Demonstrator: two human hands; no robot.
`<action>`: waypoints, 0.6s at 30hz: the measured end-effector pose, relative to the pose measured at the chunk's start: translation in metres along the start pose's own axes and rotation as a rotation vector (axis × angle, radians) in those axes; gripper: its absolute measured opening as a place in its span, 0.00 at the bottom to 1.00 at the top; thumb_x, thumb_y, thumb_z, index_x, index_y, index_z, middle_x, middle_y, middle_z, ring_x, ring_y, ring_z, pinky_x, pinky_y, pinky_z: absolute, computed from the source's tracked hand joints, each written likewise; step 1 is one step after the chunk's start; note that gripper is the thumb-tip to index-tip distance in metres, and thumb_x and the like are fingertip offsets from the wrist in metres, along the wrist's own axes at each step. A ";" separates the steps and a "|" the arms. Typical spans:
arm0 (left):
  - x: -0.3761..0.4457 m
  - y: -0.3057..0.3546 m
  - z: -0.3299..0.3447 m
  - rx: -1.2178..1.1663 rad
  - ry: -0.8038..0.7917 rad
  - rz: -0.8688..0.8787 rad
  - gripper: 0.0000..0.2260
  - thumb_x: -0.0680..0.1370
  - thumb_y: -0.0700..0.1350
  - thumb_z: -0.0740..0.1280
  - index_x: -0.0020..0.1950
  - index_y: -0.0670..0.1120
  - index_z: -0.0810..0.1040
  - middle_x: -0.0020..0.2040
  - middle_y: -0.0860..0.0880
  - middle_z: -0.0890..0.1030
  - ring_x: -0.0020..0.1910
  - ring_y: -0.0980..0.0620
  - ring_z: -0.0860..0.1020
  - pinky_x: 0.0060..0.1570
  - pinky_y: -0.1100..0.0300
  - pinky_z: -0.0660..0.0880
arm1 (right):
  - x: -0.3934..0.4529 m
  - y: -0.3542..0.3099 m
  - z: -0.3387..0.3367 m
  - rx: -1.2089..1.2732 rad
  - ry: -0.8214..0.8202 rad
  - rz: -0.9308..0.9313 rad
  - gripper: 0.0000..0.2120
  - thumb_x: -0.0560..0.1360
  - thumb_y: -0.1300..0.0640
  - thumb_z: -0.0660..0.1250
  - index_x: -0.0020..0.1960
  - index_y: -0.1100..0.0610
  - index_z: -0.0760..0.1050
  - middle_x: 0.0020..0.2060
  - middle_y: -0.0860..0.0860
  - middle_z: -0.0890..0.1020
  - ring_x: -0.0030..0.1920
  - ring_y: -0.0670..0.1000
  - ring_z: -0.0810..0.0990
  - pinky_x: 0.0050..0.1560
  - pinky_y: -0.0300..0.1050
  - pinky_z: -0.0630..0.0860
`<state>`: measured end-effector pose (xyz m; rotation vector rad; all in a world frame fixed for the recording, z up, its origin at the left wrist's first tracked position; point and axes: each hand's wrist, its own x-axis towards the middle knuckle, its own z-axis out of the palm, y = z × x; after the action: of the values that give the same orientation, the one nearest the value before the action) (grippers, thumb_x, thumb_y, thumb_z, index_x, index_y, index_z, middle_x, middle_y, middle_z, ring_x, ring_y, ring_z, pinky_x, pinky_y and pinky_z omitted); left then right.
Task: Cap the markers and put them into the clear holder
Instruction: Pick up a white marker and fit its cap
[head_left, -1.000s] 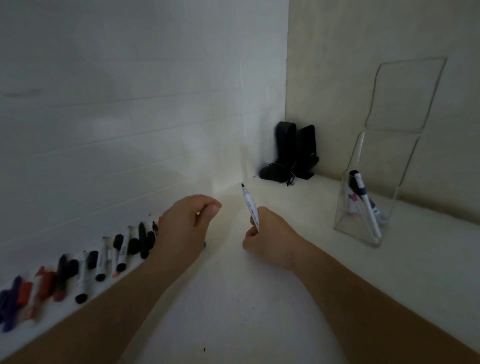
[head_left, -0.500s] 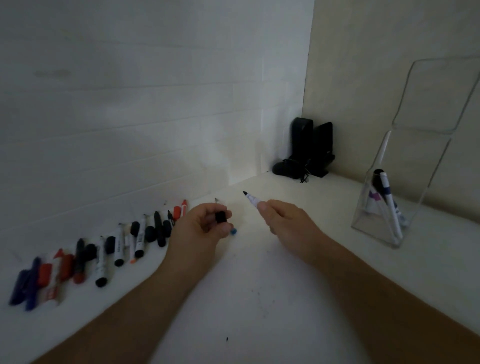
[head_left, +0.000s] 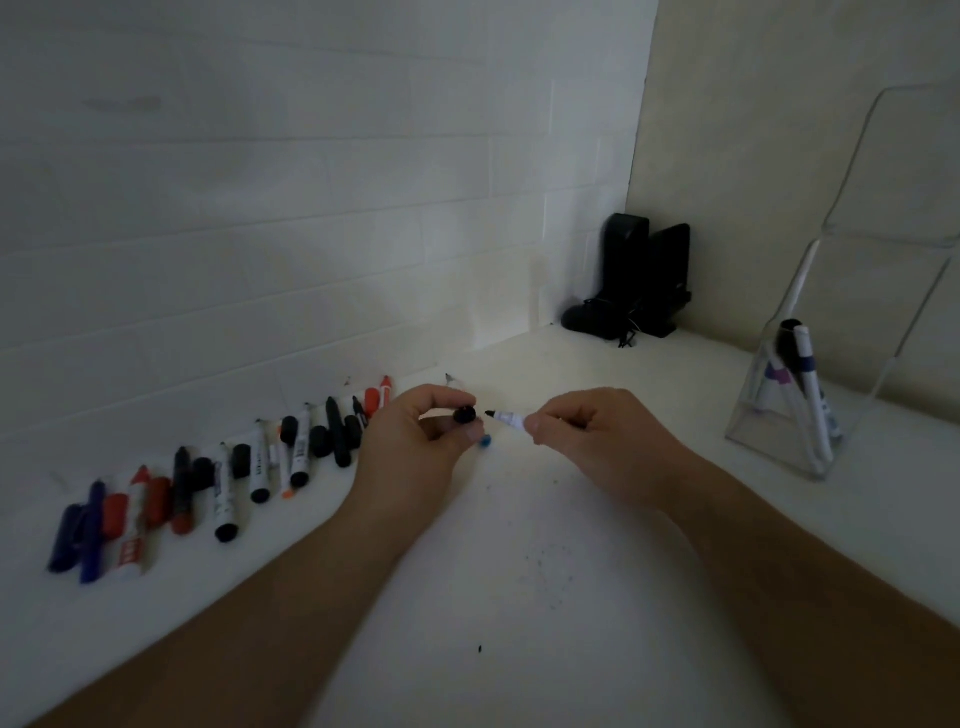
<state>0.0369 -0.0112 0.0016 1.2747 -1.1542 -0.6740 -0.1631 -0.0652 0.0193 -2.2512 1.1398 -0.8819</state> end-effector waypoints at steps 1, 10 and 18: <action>0.000 0.000 0.000 0.013 0.001 -0.002 0.12 0.74 0.37 0.75 0.52 0.51 0.82 0.45 0.53 0.86 0.43 0.57 0.85 0.40 0.68 0.76 | 0.000 0.000 -0.001 0.019 0.016 0.016 0.29 0.77 0.38 0.67 0.42 0.67 0.75 0.26 0.49 0.63 0.27 0.46 0.62 0.30 0.39 0.60; 0.002 0.011 -0.003 -0.434 -0.025 -0.195 0.06 0.80 0.37 0.67 0.44 0.43 0.76 0.46 0.39 0.86 0.43 0.45 0.84 0.43 0.57 0.81 | 0.000 0.006 0.005 0.044 0.024 0.103 0.26 0.76 0.35 0.64 0.41 0.59 0.79 0.26 0.49 0.66 0.27 0.46 0.65 0.28 0.36 0.62; 0.011 0.009 -0.006 -0.806 0.003 -0.391 0.07 0.83 0.36 0.60 0.51 0.41 0.78 0.46 0.43 0.86 0.39 0.53 0.85 0.41 0.62 0.82 | 0.003 -0.005 0.010 0.061 0.057 -0.006 0.31 0.71 0.31 0.59 0.44 0.60 0.80 0.30 0.58 0.73 0.28 0.45 0.66 0.30 0.35 0.64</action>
<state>0.0439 -0.0167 0.0143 0.7916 -0.5138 -1.2679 -0.1522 -0.0637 0.0162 -2.1939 1.1169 -0.9761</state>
